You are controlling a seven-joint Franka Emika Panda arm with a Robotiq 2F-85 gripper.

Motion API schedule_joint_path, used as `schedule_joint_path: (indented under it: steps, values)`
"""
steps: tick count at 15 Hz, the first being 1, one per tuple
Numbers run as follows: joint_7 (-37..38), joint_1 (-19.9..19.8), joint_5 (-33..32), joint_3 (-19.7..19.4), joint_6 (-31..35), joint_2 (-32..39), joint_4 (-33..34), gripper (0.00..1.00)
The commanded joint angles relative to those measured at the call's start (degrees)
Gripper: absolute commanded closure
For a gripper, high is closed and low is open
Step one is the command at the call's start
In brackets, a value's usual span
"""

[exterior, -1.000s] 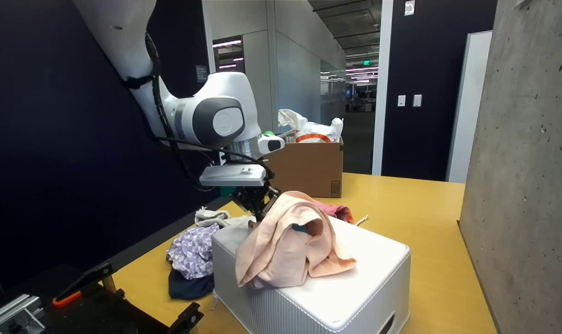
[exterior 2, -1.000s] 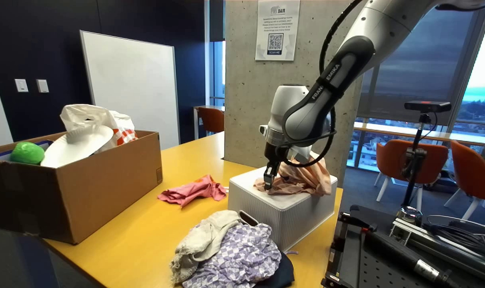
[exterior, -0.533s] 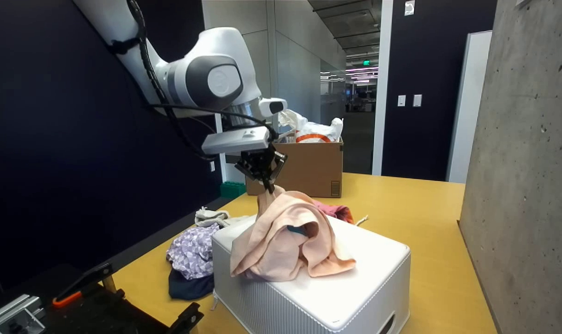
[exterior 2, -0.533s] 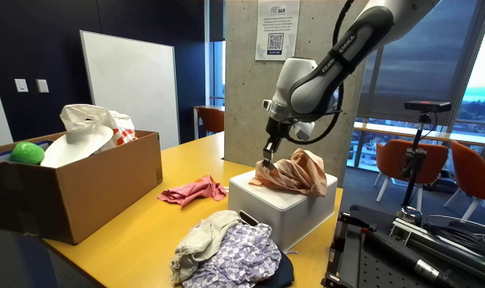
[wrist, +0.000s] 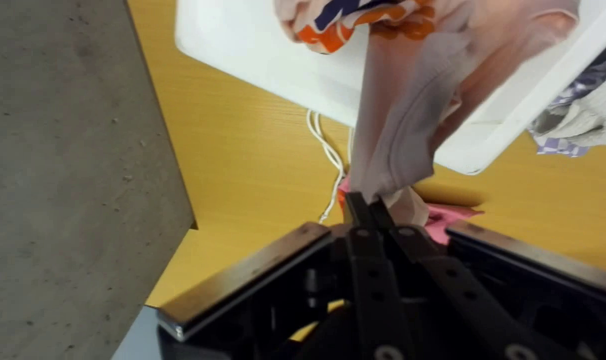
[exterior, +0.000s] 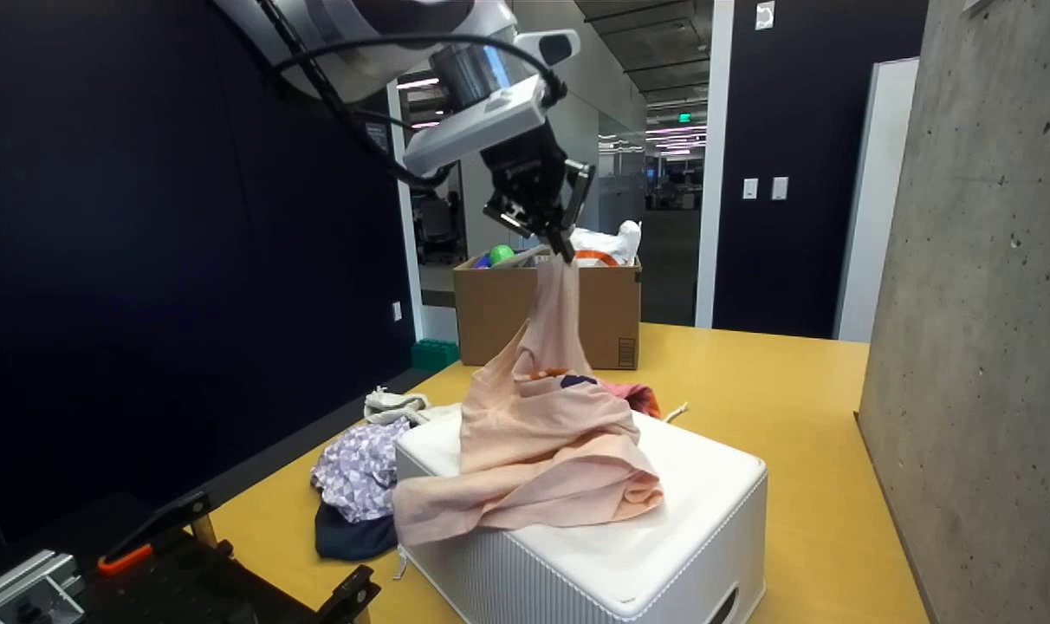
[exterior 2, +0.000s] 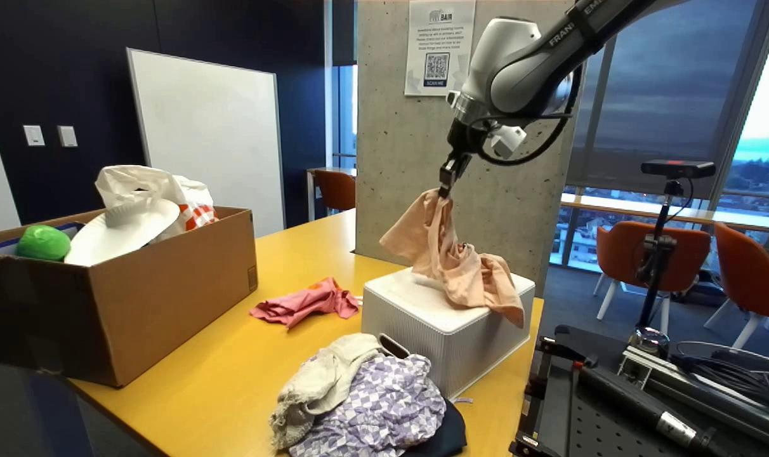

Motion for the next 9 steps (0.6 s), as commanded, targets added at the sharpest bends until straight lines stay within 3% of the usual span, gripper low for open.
schedule_joint_path:
  steps: [1, 6, 9]
  values:
    - [0.94, -2.9, -2.8, -4.62, -2.09, -4.56, -0.64, 1.0]
    - [1.5, -8.32, -3.81, -10.37, -2.87, -7.2, 0.6, 1.0]
    - [6.96, -9.4, -10.35, -11.13, -2.86, -6.48, 2.16, 1.0]
